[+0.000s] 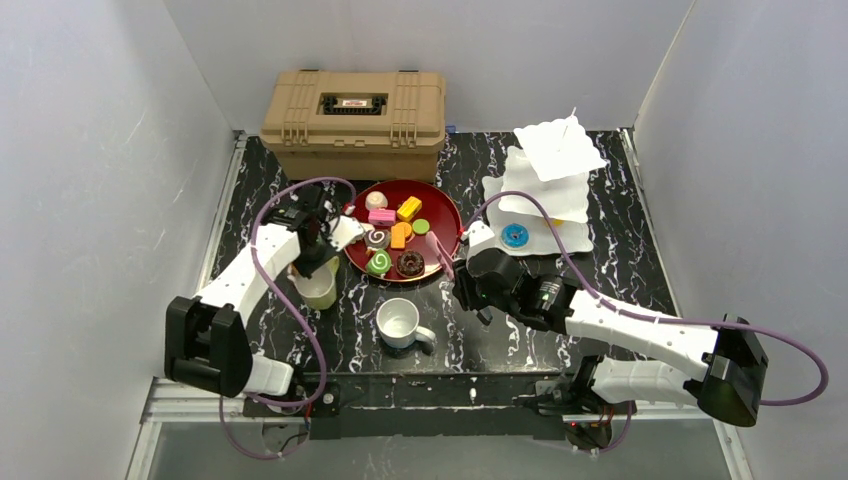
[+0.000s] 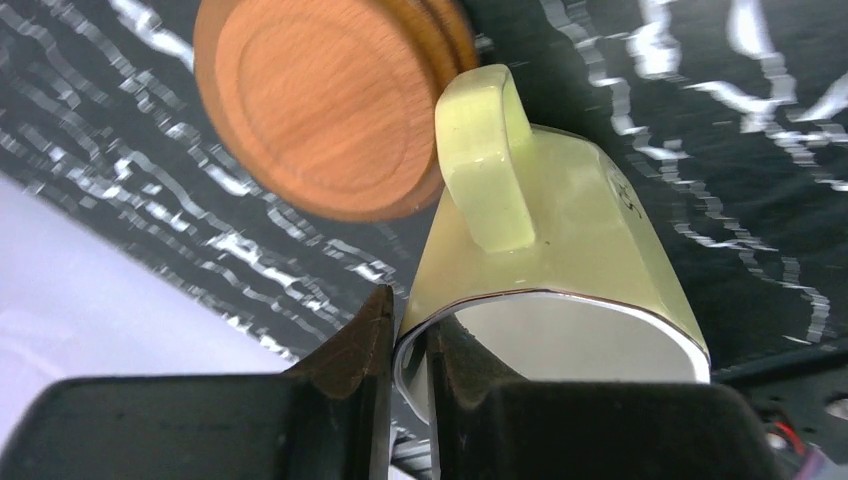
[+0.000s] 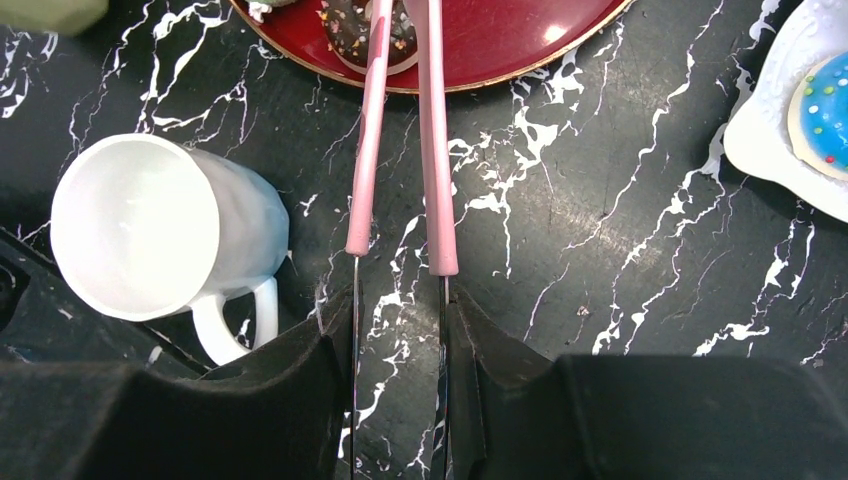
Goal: Serve the afternoon tea
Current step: Place the cup at the center of the board.
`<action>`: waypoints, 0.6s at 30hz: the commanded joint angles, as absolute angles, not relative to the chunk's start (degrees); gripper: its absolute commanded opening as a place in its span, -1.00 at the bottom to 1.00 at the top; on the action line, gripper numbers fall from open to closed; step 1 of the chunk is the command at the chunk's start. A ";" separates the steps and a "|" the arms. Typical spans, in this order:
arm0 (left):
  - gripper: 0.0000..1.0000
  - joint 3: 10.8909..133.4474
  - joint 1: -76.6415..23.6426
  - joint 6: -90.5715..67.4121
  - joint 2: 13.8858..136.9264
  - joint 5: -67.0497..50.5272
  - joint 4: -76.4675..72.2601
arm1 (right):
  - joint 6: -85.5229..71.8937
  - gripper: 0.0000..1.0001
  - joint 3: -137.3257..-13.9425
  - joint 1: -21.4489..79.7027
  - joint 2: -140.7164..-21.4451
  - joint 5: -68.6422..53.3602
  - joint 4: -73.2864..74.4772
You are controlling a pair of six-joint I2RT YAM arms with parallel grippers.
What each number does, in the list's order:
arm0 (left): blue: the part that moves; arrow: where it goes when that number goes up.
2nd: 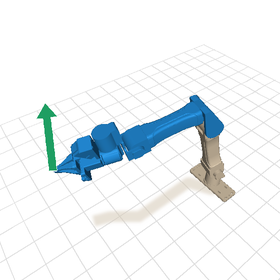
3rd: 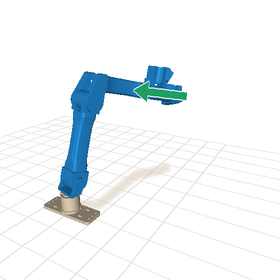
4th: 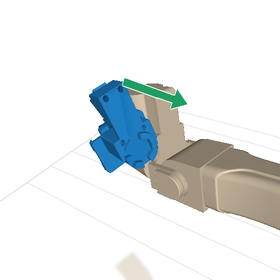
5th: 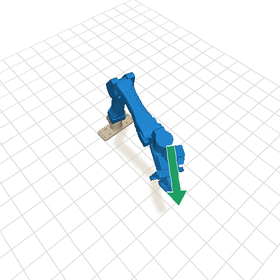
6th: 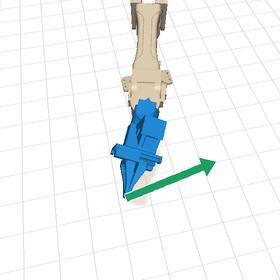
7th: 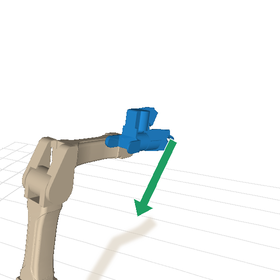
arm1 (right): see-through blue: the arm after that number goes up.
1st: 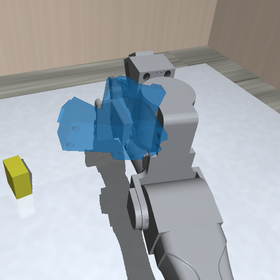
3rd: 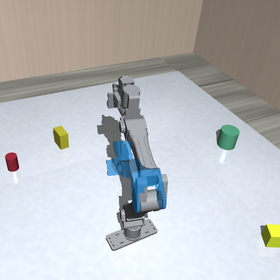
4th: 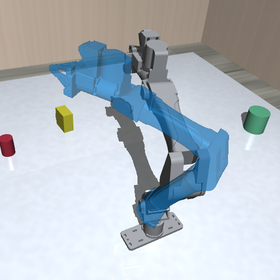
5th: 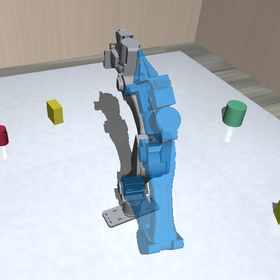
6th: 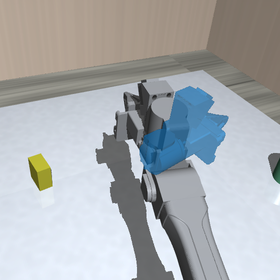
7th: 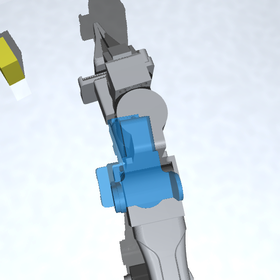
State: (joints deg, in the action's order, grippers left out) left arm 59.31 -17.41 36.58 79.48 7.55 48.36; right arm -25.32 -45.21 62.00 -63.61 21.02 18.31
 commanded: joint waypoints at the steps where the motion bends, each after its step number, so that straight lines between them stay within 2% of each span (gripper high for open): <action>1: -1.00 56.79 -10.26 44.61 79.17 18.78 43.52 | -25.85 -0.20 -47.55 61.79 -63.11 20.26 17.26; 7: -1.00 56.96 -7.59 44.36 78.72 14.46 44.54 | -25.68 -0.18 -47.77 61.53 -63.94 20.08 17.73; 9: -0.57 59.71 -7.57 41.98 78.77 11.15 47.76 | -25.69 -0.18 -48.06 61.32 -64.59 19.83 18.27; 11: -0.04 62.99 -7.65 39.98 78.86 8.17 51.52 | -25.80 -0.17 -48.72 60.98 -65.54 19.29 19.02; 14: 0.34 69.11 -7.62 37.70 78.04 4.35 57.67 | -25.53 -0.16 -50.77 60.25 -67.02 17.89 21.06; 15: 0.54 71.70 -7.69 36.87 77.62 3.08 59.79 | -25.39 -0.16 -51.52 59.95 -67.67 17.21 21.88; 18: 0.78 80.43 -7.65 35.11 76.52 -2.78 67.39 | -24.81 -0.15 -54.35 58.81 -69.93 15.43 25.26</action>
